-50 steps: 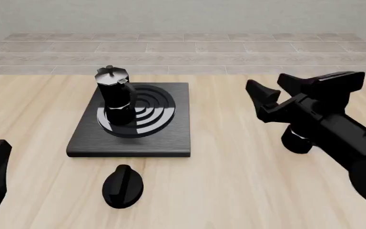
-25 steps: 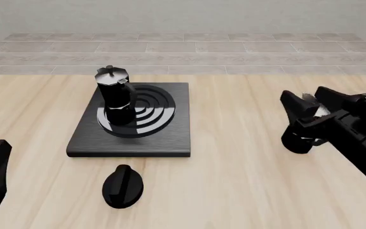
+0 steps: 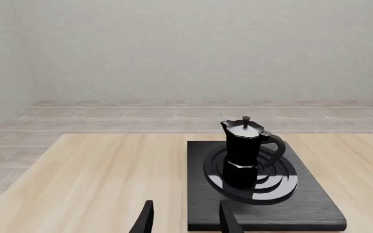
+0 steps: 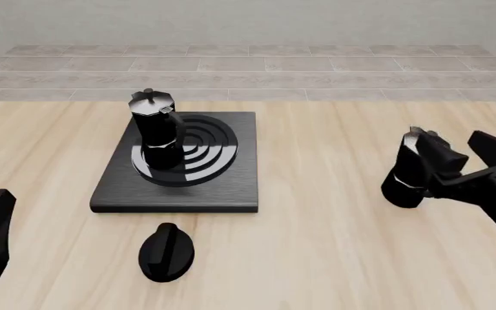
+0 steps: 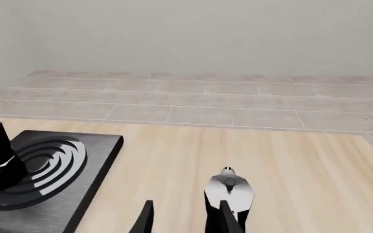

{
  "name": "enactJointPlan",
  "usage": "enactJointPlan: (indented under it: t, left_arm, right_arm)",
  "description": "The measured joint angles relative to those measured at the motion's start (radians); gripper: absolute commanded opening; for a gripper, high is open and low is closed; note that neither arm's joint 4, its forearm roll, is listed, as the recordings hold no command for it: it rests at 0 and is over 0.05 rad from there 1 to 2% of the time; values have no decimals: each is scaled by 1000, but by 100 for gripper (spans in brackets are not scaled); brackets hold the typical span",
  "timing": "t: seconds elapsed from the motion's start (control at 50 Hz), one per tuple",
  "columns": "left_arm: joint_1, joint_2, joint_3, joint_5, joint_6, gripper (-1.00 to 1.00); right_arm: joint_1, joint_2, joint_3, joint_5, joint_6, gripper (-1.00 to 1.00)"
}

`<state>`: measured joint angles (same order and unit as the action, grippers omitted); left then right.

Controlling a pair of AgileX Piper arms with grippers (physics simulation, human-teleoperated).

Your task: Put both moka pots on the stove.

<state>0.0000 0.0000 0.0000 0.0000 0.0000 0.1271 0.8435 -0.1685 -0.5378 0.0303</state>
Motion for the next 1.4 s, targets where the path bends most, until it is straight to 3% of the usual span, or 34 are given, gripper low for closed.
enactJointPlan:
  t: [0.52, 1.4]
  left_arm:
    - [0, 0, 0, 0, 0, 100]
    - [0, 0, 0, 0, 0, 100]
  right_arm:
    - [-103, -74, 28, 87, -19, 100]
    - [-199, 97, 22, 26, 29, 100]
